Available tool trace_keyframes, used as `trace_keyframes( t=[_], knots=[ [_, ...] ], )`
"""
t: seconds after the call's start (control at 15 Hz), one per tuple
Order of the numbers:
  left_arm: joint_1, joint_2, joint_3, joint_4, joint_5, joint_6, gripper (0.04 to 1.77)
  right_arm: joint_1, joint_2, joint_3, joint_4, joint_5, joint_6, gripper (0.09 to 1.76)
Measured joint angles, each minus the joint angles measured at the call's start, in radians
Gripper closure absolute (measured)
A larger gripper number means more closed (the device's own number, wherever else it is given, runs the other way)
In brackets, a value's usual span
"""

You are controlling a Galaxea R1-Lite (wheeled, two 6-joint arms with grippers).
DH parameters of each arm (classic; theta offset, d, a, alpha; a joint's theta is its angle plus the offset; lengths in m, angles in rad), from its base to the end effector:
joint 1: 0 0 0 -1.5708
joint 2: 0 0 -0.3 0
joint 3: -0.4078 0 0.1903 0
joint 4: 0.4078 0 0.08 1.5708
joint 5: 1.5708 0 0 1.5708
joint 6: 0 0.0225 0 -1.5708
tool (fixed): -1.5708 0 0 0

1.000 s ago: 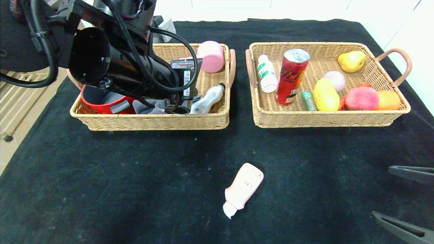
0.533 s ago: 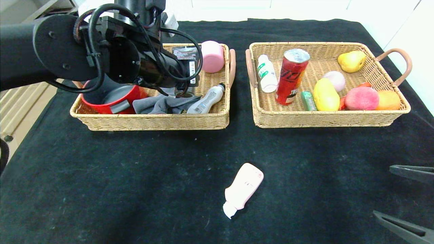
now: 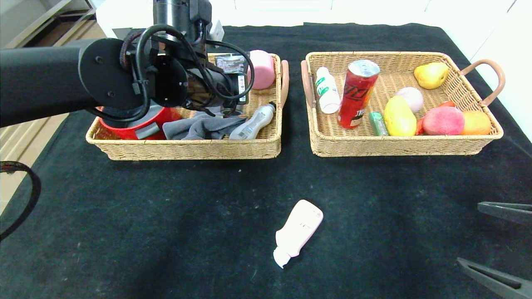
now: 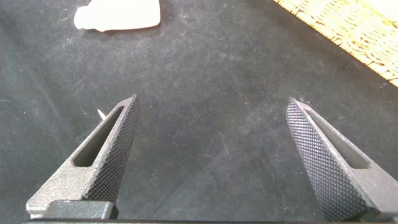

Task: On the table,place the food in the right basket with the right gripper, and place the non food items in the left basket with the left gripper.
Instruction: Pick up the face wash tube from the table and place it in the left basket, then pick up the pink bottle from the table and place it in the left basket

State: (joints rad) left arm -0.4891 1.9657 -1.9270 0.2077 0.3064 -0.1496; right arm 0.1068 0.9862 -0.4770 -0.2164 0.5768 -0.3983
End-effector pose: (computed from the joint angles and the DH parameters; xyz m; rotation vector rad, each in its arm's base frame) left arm 0.3486 -0.1778 0.3208 -0.0530 0.2404 -0.1642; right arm 0.1164 0.0248 0.2024 -0.3105 0.1510 0.7256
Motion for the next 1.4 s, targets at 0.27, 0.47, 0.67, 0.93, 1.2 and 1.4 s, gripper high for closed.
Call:
trace_keyframes(
  t=[0.27, 0.47, 0.67, 0.93, 1.2, 1.4],
  knots=[
    [0.0, 0.002, 0.001, 0.0, 0.002, -0.002, 1.02, 0.0, 0.0, 0.0, 0.0, 0.0, 0.0, 0.14],
    [0.0, 0.002, 0.002, 0.001, 0.003, -0.002, 0.84, -0.004, 0.0, -0.001, 0.0, 0.0, 0.0, 0.14],
    [0.0, 0.001, 0.006, 0.003, 0.004, -0.002, 0.6, -0.004, 0.0, 0.0, 0.0, -0.001, 0.0, 0.14],
    [-0.004, -0.009, 0.015, 0.011, 0.004, -0.005, 0.4, -0.003, 0.0, 0.001, 0.0, 0.0, -0.001, 0.14],
    [-0.03, -0.05, 0.079, 0.014, 0.004, -0.001, 0.28, -0.003, -0.001, 0.002, 0.0, 0.0, -0.001, 0.14],
    [-0.086, -0.116, 0.177, 0.011, 0.003, -0.004, 0.22, -0.003, -0.007, 0.002, 0.0, 0.0, -0.001, 0.14]
  ],
)
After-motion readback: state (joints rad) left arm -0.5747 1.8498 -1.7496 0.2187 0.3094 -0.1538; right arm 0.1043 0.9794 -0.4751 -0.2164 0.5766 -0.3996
